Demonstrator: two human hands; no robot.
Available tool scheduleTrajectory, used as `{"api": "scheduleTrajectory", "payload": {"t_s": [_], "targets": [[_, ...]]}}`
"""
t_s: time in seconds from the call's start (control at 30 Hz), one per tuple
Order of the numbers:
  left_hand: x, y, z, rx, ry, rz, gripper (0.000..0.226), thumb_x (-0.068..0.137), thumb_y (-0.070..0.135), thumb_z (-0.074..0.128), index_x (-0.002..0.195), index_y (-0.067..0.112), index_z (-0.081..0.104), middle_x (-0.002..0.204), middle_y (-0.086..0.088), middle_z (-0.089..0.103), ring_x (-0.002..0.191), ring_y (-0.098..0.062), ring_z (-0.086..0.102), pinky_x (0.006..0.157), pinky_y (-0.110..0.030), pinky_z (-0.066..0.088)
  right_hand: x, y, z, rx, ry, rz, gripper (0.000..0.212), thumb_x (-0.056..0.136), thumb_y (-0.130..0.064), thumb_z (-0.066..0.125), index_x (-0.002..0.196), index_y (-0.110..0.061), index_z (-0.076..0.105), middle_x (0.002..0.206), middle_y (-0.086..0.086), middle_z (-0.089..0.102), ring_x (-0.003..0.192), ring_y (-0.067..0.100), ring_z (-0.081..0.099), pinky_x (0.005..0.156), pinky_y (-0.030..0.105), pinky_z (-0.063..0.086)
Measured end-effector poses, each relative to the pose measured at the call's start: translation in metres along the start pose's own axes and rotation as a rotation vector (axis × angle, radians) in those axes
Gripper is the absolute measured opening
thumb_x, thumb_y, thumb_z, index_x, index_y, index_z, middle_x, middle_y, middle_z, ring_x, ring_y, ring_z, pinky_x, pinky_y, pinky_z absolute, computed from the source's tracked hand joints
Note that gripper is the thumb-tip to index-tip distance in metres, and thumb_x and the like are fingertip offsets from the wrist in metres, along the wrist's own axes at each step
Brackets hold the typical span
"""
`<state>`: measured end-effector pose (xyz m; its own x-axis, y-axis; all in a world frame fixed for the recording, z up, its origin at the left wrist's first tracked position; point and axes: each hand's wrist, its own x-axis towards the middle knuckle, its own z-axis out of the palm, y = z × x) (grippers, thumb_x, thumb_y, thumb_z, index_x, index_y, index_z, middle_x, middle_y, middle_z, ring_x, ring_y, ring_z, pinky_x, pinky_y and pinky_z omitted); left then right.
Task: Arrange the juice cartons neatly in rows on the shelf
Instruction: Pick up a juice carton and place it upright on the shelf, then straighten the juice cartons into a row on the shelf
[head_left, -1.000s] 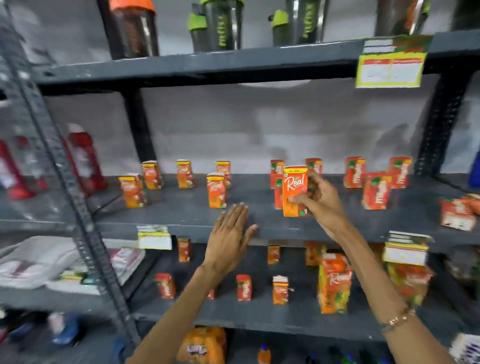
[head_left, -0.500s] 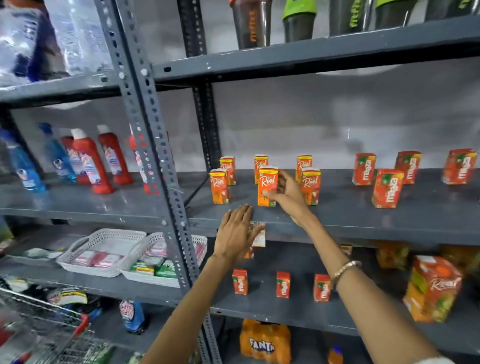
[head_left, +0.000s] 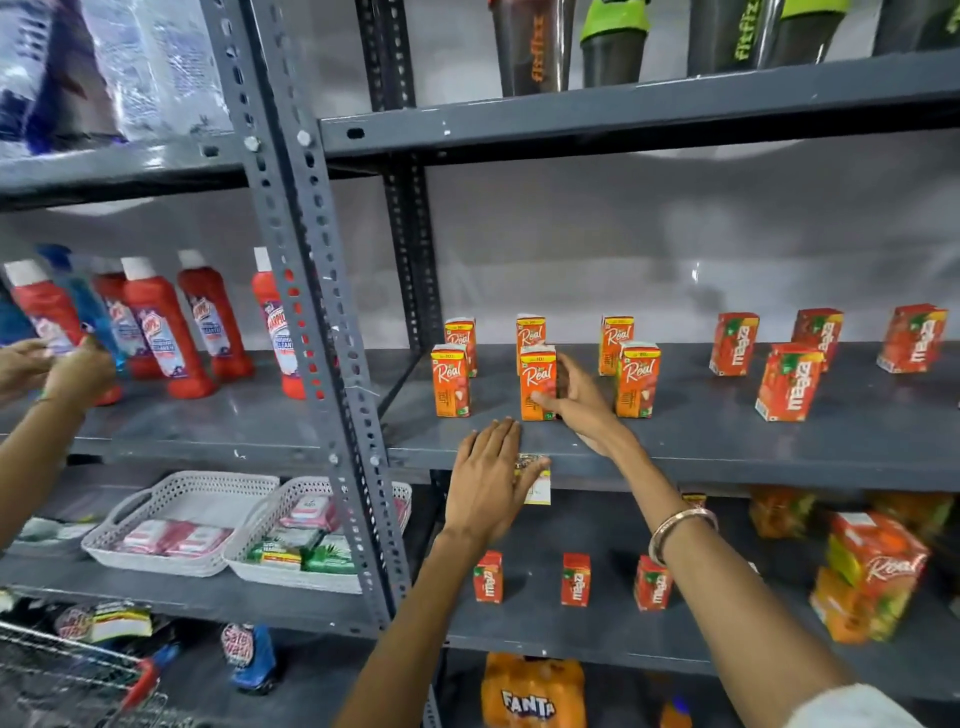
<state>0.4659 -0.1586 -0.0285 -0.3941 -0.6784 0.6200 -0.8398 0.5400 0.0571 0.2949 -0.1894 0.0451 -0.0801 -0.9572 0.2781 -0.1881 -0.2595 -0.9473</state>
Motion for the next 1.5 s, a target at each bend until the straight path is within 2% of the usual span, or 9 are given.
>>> {"api": "scheduleTrajectory", "payload": {"t_s": [0.23, 0.57, 0.7, 0.87, 0.97, 1.1, 1.27, 1.4, 1.5], "targets": [[-0.001, 0.002, -0.002, 0.003, 0.010, -0.007, 0.067, 0.101, 0.063, 0.027, 0.143, 0.014, 0.046, 0.149, -0.003, 0.051, 0.140, -0.020, 0.042, 0.119, -0.041, 0.030, -0.002, 0.000, 0.003, -0.070, -0.011, -0.006, 0.068, 0.089, -0.010, 0.070, 0.146, -0.019, 0.035, 0.144, 0.006, 0.053, 0.132, 0.023, 0.052, 0.105, 0.047, 0.048], [-0.002, 0.006, -0.008, -0.066, 0.000, -0.005, 0.067, 0.100, 0.061, 0.028, 0.147, 0.015, 0.040, 0.150, -0.004, 0.048, 0.141, -0.021, 0.040, 0.123, -0.040, 0.022, -0.024, -0.001, -0.013, -0.083, -0.031, 0.043, 0.091, 0.083, 0.002, 0.073, 0.153, -0.018, 0.018, 0.144, 0.015, 0.054, 0.132, 0.026, 0.053, 0.108, 0.043, 0.045], [0.001, 0.020, -0.009, -0.068, 0.044, 0.032, 0.061, 0.102, 0.057, 0.032, 0.146, 0.016, 0.042, 0.149, -0.003, 0.050, 0.141, -0.020, 0.041, 0.125, -0.041, 0.016, -0.043, -0.004, -0.027, -0.079, -0.033, 0.020, 0.082, 0.088, 0.000, 0.068, 0.153, -0.016, 0.020, 0.149, 0.017, 0.048, 0.138, 0.027, 0.047, 0.102, 0.032, 0.045], [0.010, 0.073, 0.001, -0.080, 0.093, 0.091, 0.053, 0.102, 0.049, 0.039, 0.140, 0.013, 0.049, 0.146, -0.006, 0.054, 0.137, -0.023, 0.046, 0.122, -0.046, 0.024, -0.076, 0.001, -0.063, -0.176, 0.032, -0.113, 0.060, 0.094, -0.005, 0.062, 0.146, -0.017, 0.036, 0.142, 0.015, 0.054, 0.133, 0.025, 0.052, 0.109, 0.034, 0.045], [0.023, 0.130, 0.012, -0.105, 0.090, 0.171, 0.053, 0.102, 0.047, 0.039, 0.138, 0.011, 0.052, 0.142, -0.008, 0.057, 0.134, -0.025, 0.050, 0.118, -0.050, 0.031, -0.106, 0.010, -0.118, -0.280, 0.171, -0.226, 0.041, 0.097, -0.012, 0.058, 0.136, -0.018, 0.049, 0.131, 0.005, 0.063, 0.119, 0.015, 0.061, 0.104, 0.035, 0.050], [0.046, 0.225, 0.034, -0.167, 0.037, 0.219, 0.057, 0.102, 0.050, 0.031, 0.138, 0.012, 0.053, 0.143, -0.009, 0.057, 0.134, -0.026, 0.051, 0.115, -0.052, 0.036, -0.144, 0.010, -0.217, -0.381, 0.333, -0.299, 0.030, 0.099, -0.012, 0.054, 0.128, -0.013, 0.060, 0.123, -0.002, 0.066, 0.107, 0.004, 0.063, 0.093, 0.021, 0.053], [0.066, 0.361, 0.064, -0.253, -0.001, 0.229, 0.055, 0.103, 0.052, 0.030, 0.142, 0.017, 0.050, 0.146, -0.003, 0.054, 0.140, -0.020, 0.044, 0.121, -0.047, 0.026, -0.187, 0.011, -0.361, -0.539, 0.522, -0.307, 0.019, 0.095, -0.013, 0.059, 0.111, -0.014, 0.069, 0.104, -0.002, 0.072, 0.089, 0.004, 0.065, 0.076, 0.009, 0.049], [0.078, 0.440, 0.084, -0.274, -0.027, 0.240, 0.057, 0.102, 0.052, 0.030, 0.140, 0.015, 0.052, 0.145, -0.004, 0.056, 0.137, -0.022, 0.048, 0.119, -0.048, 0.030, -0.210, 0.017, -0.454, -0.617, 0.720, -0.228, 0.013, 0.087, -0.021, 0.067, 0.092, -0.010, 0.071, 0.080, 0.007, 0.074, 0.073, 0.022, 0.070, 0.072, 0.034, 0.055], [0.086, 0.475, 0.094, -0.262, -0.054, 0.230, 0.059, 0.101, 0.053, 0.030, 0.139, 0.015, 0.053, 0.144, -0.005, 0.057, 0.135, -0.022, 0.050, 0.118, -0.046, 0.033, -0.219, 0.027, -0.505, -0.640, 0.758, -0.071, 0.026, 0.089, -0.035, 0.065, 0.097, -0.011, 0.069, 0.085, 0.008, 0.073, 0.082, 0.025, 0.068, 0.077, 0.041, 0.055]]}}
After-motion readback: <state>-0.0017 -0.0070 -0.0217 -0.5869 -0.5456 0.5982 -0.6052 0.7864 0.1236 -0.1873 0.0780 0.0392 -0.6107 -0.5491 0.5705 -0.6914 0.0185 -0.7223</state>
